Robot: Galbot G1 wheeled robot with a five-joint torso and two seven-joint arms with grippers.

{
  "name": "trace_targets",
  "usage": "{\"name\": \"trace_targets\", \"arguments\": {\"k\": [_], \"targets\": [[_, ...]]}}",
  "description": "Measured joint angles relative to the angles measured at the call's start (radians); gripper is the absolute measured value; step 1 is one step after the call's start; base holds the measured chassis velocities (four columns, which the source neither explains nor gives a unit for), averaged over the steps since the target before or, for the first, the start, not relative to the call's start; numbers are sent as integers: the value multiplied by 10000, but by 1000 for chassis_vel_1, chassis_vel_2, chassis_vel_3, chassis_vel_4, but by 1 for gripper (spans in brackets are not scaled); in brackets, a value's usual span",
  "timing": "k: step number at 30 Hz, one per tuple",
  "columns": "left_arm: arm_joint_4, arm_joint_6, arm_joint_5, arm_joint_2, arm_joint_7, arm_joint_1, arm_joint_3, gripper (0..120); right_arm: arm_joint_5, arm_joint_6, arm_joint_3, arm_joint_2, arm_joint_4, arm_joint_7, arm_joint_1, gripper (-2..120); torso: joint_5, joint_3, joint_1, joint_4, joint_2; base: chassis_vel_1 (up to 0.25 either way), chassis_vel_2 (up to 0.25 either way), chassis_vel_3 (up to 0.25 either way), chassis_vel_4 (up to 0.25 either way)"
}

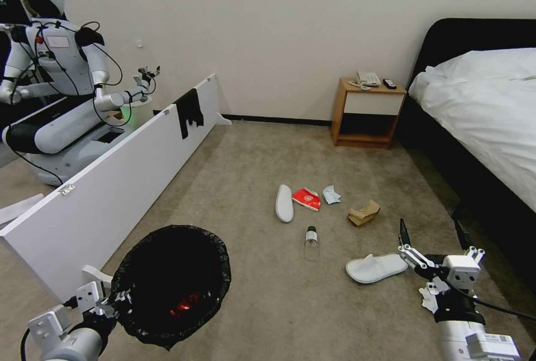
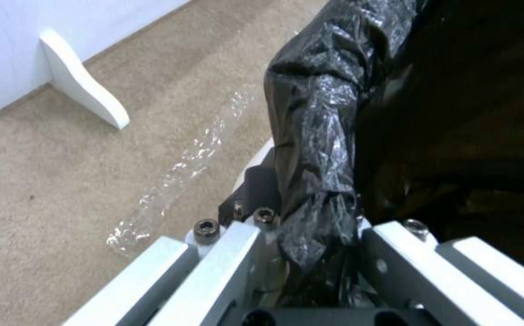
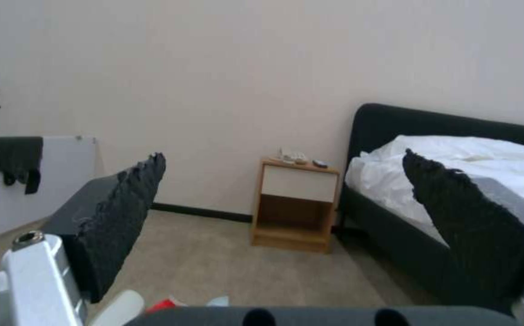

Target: Pick up the trash bin, then pick up the garbage from the floor and place it into the trash bin.

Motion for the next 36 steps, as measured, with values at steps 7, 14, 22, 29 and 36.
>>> {"name": "trace_targets", "arguments": {"k": [7,14,22,29,36], "targets": [[2,0,-42,23,62,23,-20,1,0,2,10,22,-40,0,44,100,0,0,1,0,0,-54,41,57,-38],[134,0,-44,7,214,11,-20,1,89,8,-75,12,-45,31,34,100,0,1,1,0,0,-39,37,35,-33],[200,0,68,-3,368,14,-45,1,98,0,-120,12,-84,35,86,100,0,1,1,1,-1,0,0,0,0],[243,0,139,24,450,19,-87,1,119,-29,-136,7,-124,52,130,100,0,1,1,1,0,-9,-8,-8,-5],[262,0,202,16,506,29,-91,1,129,-43,-143,-23,-177,65,171,100,1,1,1,0,0,-70,-66,-59,-68]]}}
